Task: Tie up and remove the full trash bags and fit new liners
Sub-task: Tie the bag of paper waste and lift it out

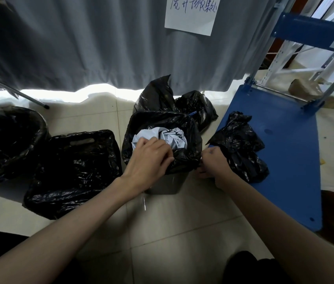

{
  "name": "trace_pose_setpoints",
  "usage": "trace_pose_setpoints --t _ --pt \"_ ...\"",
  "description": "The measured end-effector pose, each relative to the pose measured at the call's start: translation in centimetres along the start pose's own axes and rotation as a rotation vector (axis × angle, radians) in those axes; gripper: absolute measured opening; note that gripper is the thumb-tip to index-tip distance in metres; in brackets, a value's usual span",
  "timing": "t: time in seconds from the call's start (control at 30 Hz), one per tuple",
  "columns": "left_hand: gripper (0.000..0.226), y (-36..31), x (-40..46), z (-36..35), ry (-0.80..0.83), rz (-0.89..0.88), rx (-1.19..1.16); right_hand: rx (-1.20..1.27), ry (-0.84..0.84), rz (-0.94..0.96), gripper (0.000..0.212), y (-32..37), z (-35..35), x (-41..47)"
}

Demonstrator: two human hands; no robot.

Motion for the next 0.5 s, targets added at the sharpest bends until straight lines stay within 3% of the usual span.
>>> trace_pose_setpoints --t 0.2,0.33,0.5 --pt "0.01 -0.5 0.1 -0.3 0.03 -0.013 -0.007 0.092 0.058 -0.048 0.016 -0.2 -0.1 -0.2" --pt "0.013 -1.1 0.1 -0.8 0.045 -0.059 0.011 0.121 -0.021 -0.02 0.004 -0.4 1.2 0.3" --pt "0.041 -2.6 0.6 -2.3 0.126 -0.156 0.014 0.225 -0.131 0.058 0.023 0.5 3.0 -0.7"
Point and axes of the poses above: each hand's wrist, its own x-axis towards the middle knuckle, its own z-axis out of the back of the hand, y = z × x, the point moved 10 cm from there along x, towards the middle knuckle, and after that the axes turned 11 degrees about -z, right-handed, at the moved point
